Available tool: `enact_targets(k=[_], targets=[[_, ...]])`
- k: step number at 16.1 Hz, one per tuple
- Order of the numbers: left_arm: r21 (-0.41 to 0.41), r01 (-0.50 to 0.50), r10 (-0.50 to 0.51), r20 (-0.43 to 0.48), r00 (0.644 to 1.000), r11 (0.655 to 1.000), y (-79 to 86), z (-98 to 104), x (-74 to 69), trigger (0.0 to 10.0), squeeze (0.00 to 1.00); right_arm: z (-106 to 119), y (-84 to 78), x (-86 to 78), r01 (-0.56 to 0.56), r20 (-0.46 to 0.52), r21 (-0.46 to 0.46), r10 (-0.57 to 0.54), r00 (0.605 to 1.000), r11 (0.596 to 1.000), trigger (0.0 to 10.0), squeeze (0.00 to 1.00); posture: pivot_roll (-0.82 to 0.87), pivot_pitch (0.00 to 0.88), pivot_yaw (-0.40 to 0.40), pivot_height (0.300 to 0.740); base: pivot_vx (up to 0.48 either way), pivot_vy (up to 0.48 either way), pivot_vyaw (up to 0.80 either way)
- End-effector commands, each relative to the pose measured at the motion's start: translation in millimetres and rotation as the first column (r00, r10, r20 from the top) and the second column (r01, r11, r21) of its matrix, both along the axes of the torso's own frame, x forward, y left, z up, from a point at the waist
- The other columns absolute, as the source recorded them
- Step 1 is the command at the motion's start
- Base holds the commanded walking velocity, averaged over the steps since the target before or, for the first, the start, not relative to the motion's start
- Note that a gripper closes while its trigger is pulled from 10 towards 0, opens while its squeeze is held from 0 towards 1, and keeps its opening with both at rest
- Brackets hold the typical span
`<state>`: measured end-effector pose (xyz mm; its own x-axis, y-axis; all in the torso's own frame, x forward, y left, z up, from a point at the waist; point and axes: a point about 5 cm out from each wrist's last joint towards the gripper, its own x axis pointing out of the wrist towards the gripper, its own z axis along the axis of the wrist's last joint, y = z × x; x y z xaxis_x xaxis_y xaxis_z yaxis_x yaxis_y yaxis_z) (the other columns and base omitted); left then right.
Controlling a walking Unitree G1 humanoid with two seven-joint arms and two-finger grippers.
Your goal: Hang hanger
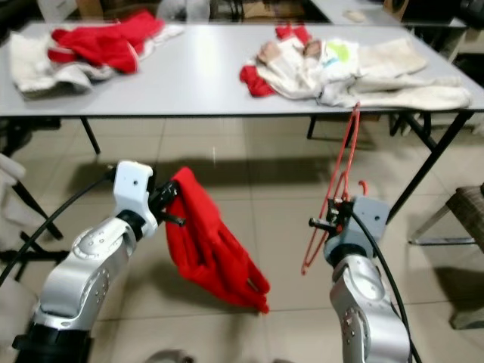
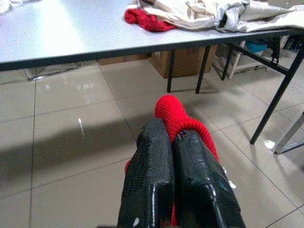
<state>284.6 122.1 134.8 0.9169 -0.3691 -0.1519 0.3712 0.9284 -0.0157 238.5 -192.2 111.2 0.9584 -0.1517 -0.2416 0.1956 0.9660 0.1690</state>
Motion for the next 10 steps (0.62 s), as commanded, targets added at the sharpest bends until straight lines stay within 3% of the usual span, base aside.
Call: enact_targets(k=[1, 7, 10], targets=[[0.009, -0.017, 0.016, 0.026, 1.0, 1.0, 6.2, 4.8, 1.3, 10.0, 0.0, 1.3, 4.1, 1.1, -0.013, 0.007, 0.004, 0.013, 1.0, 1.0, 10.0, 0.0, 0.09, 0.038, 0.018, 0.74, 0.0, 0.36, 0.0], [0.006, -0.016, 0.016, 0.029, 0.999, 1.0, 5.1, 5.1, 2.3, 10.0, 0.0, 2.1, 4.6, 2.9, -0.019, 0.011, 0.0, 0.019, 1.0, 1.0, 10.0, 0.0, 0.09, 0.035, 0.018, 0.74, 0.0, 0.361, 0.0], [-0.024, -0.041, 0.042, 0.036, 0.998, 0.999, 5.6, 7.8, 2.5, 10.0, 0.0, 1.2, 4.5, 2.6, -0.024, 0.008, -0.002, 0.024, 1.0, 1.0, 10.0, 0.0, 0.09, 0.033, 0.018, 0.74, 0.0, 0.087, 0.0]])
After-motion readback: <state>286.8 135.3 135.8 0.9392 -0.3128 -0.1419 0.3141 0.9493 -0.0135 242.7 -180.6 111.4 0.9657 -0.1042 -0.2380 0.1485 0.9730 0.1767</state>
